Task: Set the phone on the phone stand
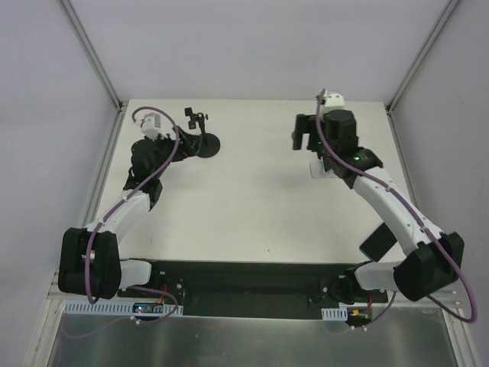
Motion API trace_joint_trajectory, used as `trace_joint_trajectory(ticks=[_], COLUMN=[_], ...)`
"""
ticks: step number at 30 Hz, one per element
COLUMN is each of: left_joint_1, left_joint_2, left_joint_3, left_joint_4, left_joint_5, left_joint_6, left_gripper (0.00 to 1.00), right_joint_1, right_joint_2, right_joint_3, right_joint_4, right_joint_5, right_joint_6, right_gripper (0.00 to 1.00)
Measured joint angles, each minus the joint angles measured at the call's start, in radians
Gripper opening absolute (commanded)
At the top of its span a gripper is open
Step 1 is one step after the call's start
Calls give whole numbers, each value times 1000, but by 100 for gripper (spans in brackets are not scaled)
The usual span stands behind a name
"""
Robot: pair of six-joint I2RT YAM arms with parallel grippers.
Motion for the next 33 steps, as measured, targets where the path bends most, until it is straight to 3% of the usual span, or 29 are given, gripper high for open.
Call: trace_joint_trajectory(ticks=[2,5,8,11,23,33], left_joint_1=[89,182,216,216,194,-10], left_joint_2=[0,7,68,166,321,430], left_joint_3=[-39,-66,-12,92,314,510], left_joint_4=[3,-7,-9,-16,-114,-309], left_joint_5=[-32,-37,60,163,258,105], left_joint_6=[-83,-143,-131,-77,165,418], left_gripper=[92,72,64,58,46,34], right_joint_1=[100,192,248,273,257,182], right_joint_2=[87,298,500,591,584,573], right_joint_3=[8,106,211,235,92,21], right_joint_4=[113,251,342,394,616,685], right_joint_5=[-10,-35,-76,-119,-153,-183], right_joint_6=[23,56,89,119,98,106], right_gripper=[96,96,96,96,96,96])
